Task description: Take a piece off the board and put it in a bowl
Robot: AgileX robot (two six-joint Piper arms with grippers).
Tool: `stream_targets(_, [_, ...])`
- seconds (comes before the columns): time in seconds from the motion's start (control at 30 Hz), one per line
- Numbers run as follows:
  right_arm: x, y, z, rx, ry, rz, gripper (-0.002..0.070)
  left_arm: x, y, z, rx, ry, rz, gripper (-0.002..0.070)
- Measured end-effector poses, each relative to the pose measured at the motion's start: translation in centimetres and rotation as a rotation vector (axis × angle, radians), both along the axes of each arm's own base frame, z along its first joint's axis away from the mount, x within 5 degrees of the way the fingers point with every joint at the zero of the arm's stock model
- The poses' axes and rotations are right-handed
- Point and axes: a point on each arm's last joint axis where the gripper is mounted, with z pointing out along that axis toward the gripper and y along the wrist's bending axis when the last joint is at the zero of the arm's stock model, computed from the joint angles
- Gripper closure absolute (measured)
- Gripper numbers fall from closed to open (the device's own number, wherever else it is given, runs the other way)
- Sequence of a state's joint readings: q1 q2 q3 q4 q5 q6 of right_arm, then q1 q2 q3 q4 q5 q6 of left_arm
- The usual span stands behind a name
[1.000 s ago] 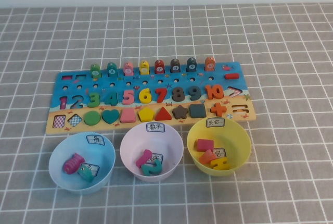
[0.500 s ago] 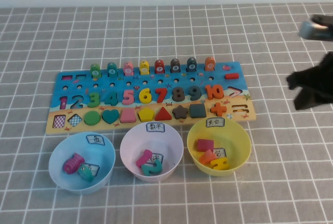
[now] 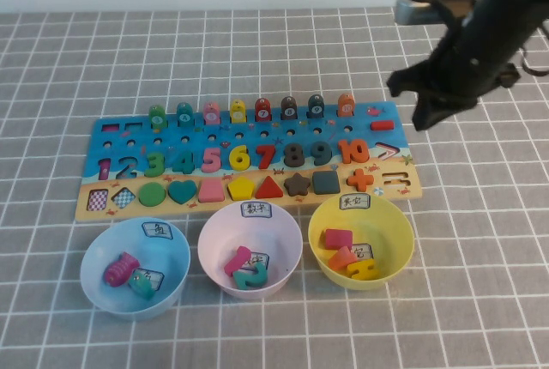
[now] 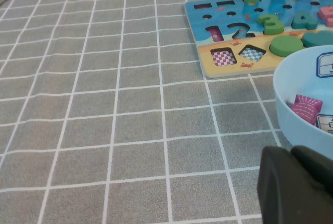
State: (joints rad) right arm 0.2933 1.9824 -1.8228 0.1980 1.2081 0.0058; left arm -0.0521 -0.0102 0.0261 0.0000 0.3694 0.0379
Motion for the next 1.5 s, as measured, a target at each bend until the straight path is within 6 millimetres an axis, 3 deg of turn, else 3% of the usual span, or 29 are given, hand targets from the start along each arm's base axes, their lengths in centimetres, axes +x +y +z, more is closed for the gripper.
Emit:
stream_targets(0.17, [3.0,1.8,-1.3,0.013,-0.004,-0.039,0.0630,0.0,0.0,0.0,0.000,0.000,0.000,0.0678])
stream_targets(0.43, [6.5,3.0,-4.2,0.035,0.002,-0.125,0.0355,0.0,0.0,0.0,0.000,0.000,0.000,0.0678])
stream_targets(0.53, [7.2,3.1,-5.2,0.025,0.004,-0.132,0.0317,0.0,0.0,0.0,0.000,0.000,0.000,0.0678])
stream_targets(0.83, [8.0,2.8,-6.7,-0.044,-0.008,-0.166,0.0304,0.0,0.0,0.0,0.000,0.000,0.000,0.0678])
stream_targets(1.17, [7.8,4.3,-8.1,-0.073,0.006,-0.142,0.0301,0.0,0.0,0.0,0.000,0.000,0.000,0.0678])
stream_targets(1.5, [8.0,4.3,-8.0,-0.100,-0.025,-0.136,0.0301,0.0,0.0,0.0,0.000,0.000,0.000,0.0678])
